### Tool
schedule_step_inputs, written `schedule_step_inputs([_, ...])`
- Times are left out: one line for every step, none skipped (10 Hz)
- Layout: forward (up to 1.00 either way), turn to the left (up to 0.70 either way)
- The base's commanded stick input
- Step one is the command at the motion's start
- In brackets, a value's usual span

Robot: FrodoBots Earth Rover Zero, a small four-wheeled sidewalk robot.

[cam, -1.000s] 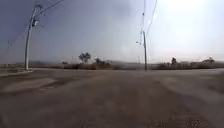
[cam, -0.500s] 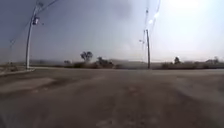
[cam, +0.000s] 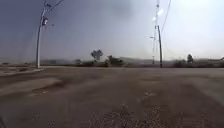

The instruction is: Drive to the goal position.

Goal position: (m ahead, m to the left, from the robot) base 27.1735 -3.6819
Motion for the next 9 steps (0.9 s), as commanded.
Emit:
schedule_step_inputs([0.85,-0.27])
schedule_step_inputs([0.85,-0.27])
schedule_step_inputs([0.85,0.00])
schedule_step_inputs([0.85,0.00])
schedule_step_inputs([0.85,0.00])
schedule_step_inputs([0.85,0.00])
schedule_step_inputs([0.85,0.00])
schedule_step_inputs([0.85,0.00])
schedule_step_inputs([0.85,0.00])
